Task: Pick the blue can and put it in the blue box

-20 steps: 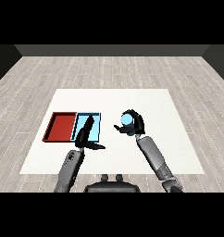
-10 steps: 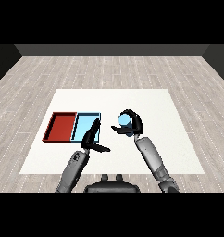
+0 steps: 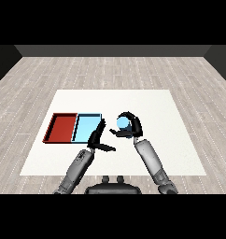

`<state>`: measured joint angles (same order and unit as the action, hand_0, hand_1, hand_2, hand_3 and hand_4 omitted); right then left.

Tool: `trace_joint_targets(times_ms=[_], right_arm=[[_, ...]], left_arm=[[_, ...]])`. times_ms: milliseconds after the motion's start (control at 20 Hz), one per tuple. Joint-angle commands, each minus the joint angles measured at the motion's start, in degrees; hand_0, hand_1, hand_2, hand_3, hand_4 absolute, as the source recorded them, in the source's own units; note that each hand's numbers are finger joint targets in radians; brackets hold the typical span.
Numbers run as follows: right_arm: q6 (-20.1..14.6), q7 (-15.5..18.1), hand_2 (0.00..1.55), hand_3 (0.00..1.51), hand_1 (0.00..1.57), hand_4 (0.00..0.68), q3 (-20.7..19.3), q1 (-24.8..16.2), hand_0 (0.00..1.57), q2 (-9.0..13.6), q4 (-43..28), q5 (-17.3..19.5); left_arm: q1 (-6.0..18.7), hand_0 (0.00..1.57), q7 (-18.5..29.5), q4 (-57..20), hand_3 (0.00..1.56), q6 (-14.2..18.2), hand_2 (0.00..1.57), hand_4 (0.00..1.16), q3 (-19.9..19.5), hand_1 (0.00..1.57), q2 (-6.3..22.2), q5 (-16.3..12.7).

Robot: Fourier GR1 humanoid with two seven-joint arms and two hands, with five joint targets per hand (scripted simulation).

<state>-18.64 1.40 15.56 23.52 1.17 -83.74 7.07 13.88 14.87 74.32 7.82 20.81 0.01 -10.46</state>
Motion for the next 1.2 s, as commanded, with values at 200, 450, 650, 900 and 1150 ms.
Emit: trace_joint_targets(times_ms=[200, 450, 650, 900, 1150], right_arm=[[-2.19, 1.64, 1.47, 1.40, 1.49, 0.610, 3.09, -0.51, 1.49, -1.15, -0.15, -0.97], [0.59, -2.66, 1.46, 1.39, 1.48, 0.606, 2.22, -1.04, 1.48, -1.16, -4.40, 1.43], [-1.82, 1.92, 1.46, 1.39, 1.48, 0.609, 3.52, 2.86, 1.48, -1.17, 3.20, -1.38], [-6.25, 1.57, 1.46, 1.41, 1.47, 0.621, 8.87, 4.64, 1.47, -1.17, 3.54, -4.96], [-4.89, 6.23, 1.45, 1.39, 1.46, 0.628, 8.31, 3.23, 1.46, -1.17, 6.76, -8.24]], left_arm=[[6.76, 0.00, -1.47, -4.63, 0.00, 4.07, 0.00, 0.00, 1.97, 0.00, -0.01, -5.05], [7.04, 0.00, 2.60, -10.50, 0.00, 3.59, 0.00, 0.00, 3.77, 0.00, -0.01, -8.45], [2.77, 0.00, 7.21, -9.16, 0.00, 5.90, 0.00, 0.00, 8.44, 0.00, -0.01, -8.68], [5.03, 0.00, 0.93, -5.85, 0.00, 2.13, 0.00, 0.00, 2.51, 0.00, -0.01, -5.82], [9.88, 0.00, 6.48, -13.36, 0.00, 4.80, 0.00, 0.00, 6.25, 0.00, -0.01, -12.23]])
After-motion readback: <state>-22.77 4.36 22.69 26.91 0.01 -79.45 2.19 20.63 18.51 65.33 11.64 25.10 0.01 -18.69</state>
